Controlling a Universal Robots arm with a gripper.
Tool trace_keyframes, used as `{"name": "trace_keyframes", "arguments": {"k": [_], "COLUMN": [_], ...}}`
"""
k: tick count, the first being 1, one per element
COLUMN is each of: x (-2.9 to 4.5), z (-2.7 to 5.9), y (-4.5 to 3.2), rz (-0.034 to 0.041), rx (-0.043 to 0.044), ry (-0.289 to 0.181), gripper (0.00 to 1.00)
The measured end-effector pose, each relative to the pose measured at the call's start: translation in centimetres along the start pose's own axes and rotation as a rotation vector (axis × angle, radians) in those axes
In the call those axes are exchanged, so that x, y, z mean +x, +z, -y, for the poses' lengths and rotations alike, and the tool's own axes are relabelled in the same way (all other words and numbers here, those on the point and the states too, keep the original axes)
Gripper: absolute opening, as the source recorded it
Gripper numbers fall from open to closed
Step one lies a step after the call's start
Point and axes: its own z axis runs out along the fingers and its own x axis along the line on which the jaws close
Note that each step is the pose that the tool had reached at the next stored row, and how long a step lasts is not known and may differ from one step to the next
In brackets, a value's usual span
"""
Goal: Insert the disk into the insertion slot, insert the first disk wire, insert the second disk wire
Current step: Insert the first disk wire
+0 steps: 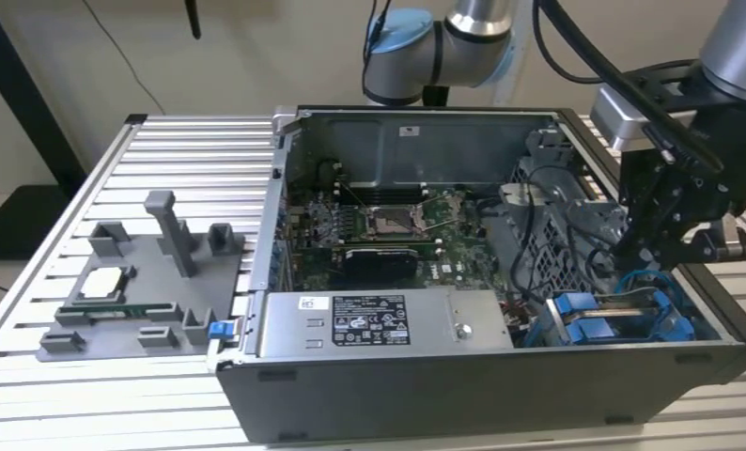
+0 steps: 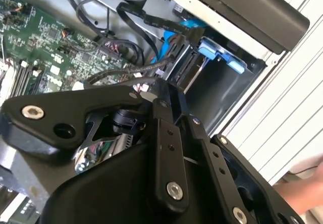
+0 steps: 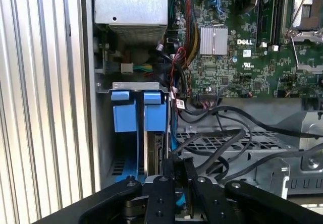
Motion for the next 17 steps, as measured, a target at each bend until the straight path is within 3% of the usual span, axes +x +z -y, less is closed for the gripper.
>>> {"name": "trace_keyframes", "arguments": {"k": [3,6,11,17], "x": [0.0,0.02,0.17,0.21], "z": [0.93,1.21,1.98,2.15], "y": [0.24,0.49,1.05,1.62], "rz": [-0.0007,0.0006,0.0089,0.0087], "rx": [-0.0249,-0.0379,-0.0423,-0.0423], "ry": [0.002,0.003,0.004,0.004], "gripper": [0.0,0.0,0.0,0.0]}}
